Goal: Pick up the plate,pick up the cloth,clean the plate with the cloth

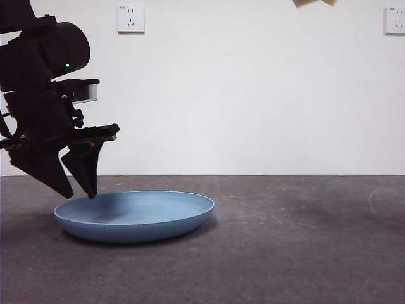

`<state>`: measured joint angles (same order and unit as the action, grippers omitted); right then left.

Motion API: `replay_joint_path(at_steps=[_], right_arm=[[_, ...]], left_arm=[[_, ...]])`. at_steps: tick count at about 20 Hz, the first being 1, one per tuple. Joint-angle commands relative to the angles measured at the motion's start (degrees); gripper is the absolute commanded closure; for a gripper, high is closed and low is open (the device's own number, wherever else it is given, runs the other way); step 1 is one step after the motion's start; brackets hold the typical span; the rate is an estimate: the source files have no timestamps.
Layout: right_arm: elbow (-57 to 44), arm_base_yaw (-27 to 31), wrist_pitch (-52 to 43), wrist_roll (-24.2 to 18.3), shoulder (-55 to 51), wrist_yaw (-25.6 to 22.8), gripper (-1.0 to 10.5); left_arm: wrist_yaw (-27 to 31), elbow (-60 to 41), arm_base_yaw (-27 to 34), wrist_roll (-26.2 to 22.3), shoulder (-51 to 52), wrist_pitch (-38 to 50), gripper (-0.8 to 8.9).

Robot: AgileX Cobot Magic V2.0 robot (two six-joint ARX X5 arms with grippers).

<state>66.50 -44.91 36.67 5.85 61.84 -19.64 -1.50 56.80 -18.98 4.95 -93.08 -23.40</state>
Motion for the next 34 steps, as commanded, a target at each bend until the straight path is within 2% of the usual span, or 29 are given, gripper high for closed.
replay_joint_path(at_steps=[1,7,12,15,20,22,24,25,34], right_arm=[[-0.3,2.0,-0.1,0.8,2.3,-0.1,9.6],[-0.3,7.4,-0.8,0.8,13.5,0.6,9.6],[-0.3,11.8,-4.7,2.0,26.9,13.7,9.6],[-0.3,13.1,-5.7,2.7,33.7,15.2,9.4],[-0.3,13.4,-5.6,3.5,40.6,15.3,9.2],[-0.3,13.4,-5.2,3.3,40.8,15.3,7.4],[-0.3,13.4,-5.1,3.3,40.8,15.2,4.6],[-0.3,13.6,-4.8,3.3,40.8,15.2,3.8],[-0.3,13.8,-4.2,2.6,38.6,15.1,3.8]], left_arm=[[-0.5,-0.2,-0.2,-0.6,2.5,-1.8,3.45],[-1.2,-0.2,-0.6,0.0,19.2,-5.2,3.45],[-4.2,-0.2,-0.6,1.8,33.1,-9.0,3.46],[-6.4,-0.2,-0.6,2.6,38.3,-11.0,3.46],[-6.5,-0.2,-0.6,2.5,41.0,-16.2,3.46],[-6.4,-0.2,-0.6,2.3,41.0,-17.4,3.46],[-6.4,-0.2,-0.6,2.3,41.0,-17.4,3.46],[-6.4,-0.2,-0.6,2.3,41.0,-17.4,3.46],[-6.2,-0.2,-0.6,2.3,41.0,-17.4,3.46]])
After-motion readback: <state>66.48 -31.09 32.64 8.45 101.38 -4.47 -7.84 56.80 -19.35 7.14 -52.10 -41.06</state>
